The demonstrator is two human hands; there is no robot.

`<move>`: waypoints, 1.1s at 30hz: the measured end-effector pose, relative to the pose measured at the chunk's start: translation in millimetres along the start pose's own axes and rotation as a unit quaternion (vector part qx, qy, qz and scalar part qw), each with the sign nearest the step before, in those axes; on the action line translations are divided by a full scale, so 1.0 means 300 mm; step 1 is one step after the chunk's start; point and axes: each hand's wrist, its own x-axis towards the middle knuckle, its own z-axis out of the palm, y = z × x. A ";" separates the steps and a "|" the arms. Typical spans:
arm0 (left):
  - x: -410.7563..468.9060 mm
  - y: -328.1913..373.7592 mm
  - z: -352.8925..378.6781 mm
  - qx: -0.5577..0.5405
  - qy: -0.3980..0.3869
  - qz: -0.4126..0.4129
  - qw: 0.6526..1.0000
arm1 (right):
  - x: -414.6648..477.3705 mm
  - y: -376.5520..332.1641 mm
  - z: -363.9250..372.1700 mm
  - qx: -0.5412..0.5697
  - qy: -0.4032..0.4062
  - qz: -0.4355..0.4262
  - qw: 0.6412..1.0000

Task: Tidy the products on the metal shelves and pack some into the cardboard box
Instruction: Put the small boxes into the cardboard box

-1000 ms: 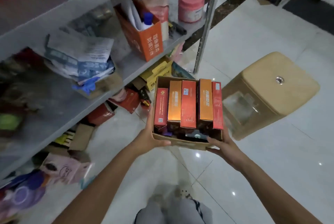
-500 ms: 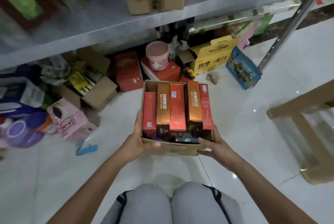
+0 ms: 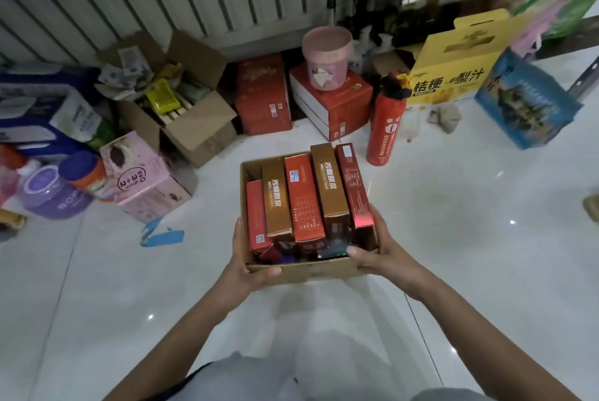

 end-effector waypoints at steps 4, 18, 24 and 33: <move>0.030 -0.016 -0.011 0.012 0.027 0.011 1.000 | 0.048 0.006 -0.005 -0.043 -0.007 -0.035 0.998; 0.113 -0.040 -0.081 0.160 0.104 0.005 0.981 | 0.120 0.039 -0.004 -0.294 0.099 -0.091 0.946; 0.184 -0.109 -0.119 0.134 0.097 0.013 0.986 | 0.162 0.001 -0.001 -0.202 0.055 -0.152 0.966; 0.257 -0.090 -0.175 0.198 0.130 -0.070 0.969 | 0.340 -0.068 -0.030 -0.191 0.010 -0.162 0.968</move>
